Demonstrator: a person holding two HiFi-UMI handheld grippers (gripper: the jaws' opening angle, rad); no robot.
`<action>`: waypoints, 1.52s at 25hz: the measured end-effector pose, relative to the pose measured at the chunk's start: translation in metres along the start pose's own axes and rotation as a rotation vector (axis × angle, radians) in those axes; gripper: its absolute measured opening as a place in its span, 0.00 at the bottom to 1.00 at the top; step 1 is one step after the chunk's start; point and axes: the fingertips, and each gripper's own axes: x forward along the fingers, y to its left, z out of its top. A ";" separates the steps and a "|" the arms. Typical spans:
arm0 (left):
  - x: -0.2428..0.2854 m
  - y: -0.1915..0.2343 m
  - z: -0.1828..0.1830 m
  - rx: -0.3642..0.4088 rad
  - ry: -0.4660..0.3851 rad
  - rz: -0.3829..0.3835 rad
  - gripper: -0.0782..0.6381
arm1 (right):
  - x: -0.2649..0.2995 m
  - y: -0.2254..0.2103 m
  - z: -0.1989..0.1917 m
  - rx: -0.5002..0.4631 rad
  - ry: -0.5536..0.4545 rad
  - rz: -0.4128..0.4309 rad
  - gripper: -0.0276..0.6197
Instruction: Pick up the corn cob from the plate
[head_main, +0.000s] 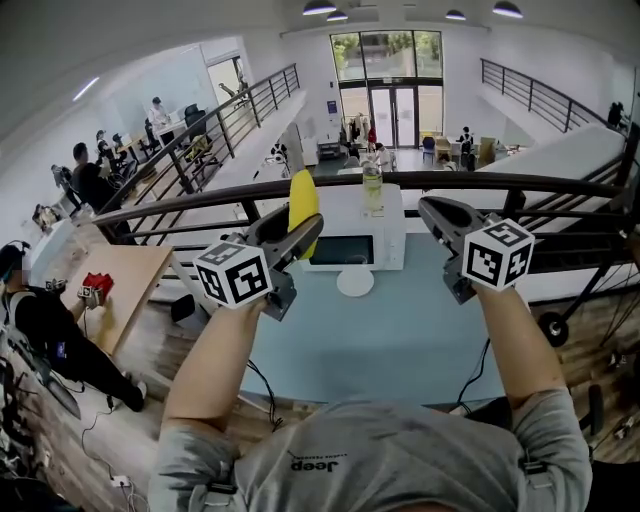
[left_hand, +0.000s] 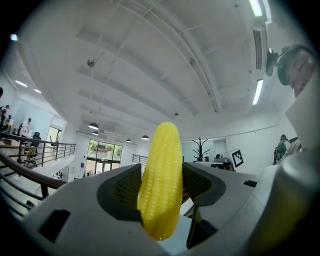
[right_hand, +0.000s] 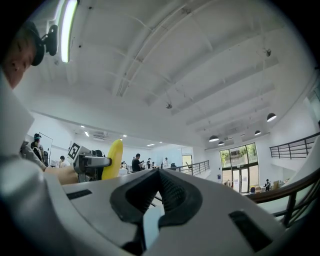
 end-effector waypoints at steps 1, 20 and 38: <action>-0.005 0.001 -0.006 -0.005 0.006 -0.004 0.48 | -0.001 0.005 -0.004 0.000 0.003 -0.002 0.05; -0.156 0.106 -0.125 -0.073 0.091 -0.193 0.48 | 0.087 0.146 -0.159 0.156 0.136 -0.066 0.05; -0.197 0.046 -0.218 -0.181 0.085 -0.109 0.48 | 0.018 0.161 -0.264 0.291 0.311 -0.051 0.05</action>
